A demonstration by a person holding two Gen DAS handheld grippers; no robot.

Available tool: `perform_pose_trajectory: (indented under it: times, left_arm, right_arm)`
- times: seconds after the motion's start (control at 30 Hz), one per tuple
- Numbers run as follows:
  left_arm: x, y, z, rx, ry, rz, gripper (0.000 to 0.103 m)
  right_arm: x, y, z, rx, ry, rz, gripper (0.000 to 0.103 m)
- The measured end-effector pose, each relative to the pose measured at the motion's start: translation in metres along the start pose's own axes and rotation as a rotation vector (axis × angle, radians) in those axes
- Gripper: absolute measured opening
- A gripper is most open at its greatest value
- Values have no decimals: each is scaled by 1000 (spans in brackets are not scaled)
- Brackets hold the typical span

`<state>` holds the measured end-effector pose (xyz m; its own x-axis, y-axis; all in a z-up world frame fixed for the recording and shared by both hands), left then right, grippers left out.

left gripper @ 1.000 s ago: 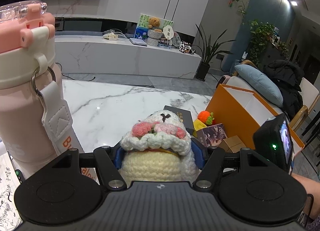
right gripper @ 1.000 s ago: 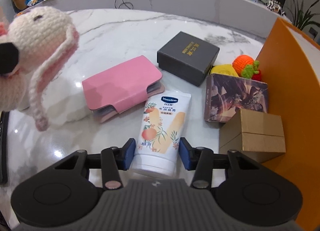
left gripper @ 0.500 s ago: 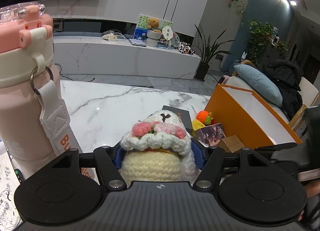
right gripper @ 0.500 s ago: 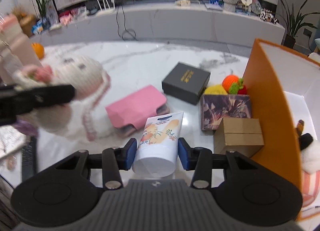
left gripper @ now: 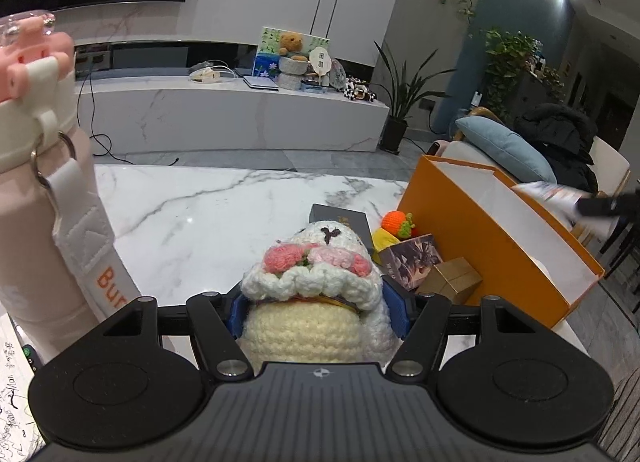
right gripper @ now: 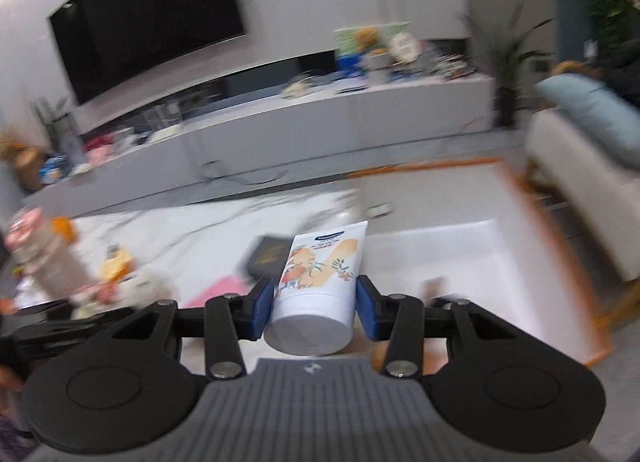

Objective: Organize objects
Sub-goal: 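Carry the lotion tube into the orange box and open the right tool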

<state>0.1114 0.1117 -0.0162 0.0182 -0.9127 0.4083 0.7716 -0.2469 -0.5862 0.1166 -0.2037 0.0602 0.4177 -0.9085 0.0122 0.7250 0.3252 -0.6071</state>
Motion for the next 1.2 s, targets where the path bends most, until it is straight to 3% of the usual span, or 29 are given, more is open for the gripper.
perform_pose_trajectory:
  times: [0.13, 0.27, 0.4, 0.63, 0.97, 1.03, 1.1, 1.2]
  left_arm:
    - [4, 5, -3, -11, 17, 6, 75]
    - [5, 10, -6, -24, 26, 11, 75]
    - [7, 14, -12, -37, 32, 26, 76]
    - [10, 18, -17, -50, 64, 18, 75]
    - [13, 17, -19, -53, 92, 13, 76]
    - [15, 17, -20, -57, 109, 7, 76]
    - [20, 15, -23, -55, 145, -9, 77]
    - [25, 14, -26, -54, 159, -20, 77]
  right_arm:
    - [59, -5, -3, -51, 15, -140, 47]
    - [89, 12, -19, -165, -15, -214, 47]
    - [101, 44, -37, -296, -43, -168, 47]
    - [117, 79, -61, -470, -103, -212, 47]
    - [124, 100, -76, -573, -199, -226, 48]
    - [124, 101, -74, -578, -217, -253, 52]
    - [123, 97, -69, -548, -257, -300, 65]
    - [122, 88, -61, -509, -260, -314, 69]
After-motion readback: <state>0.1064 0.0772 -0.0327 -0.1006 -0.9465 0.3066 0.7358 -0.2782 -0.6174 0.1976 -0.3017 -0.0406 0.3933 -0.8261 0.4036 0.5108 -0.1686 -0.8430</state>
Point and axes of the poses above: each gripper's, at about its wrist camera, not at the fingertips, and y roughly the way its jaws point, x to its right, z to its top, the point moved 5 cm from there along y, roughly the way its jaws point, and after that the axes turned 14 degrees about -y, right-handed, at the moved point
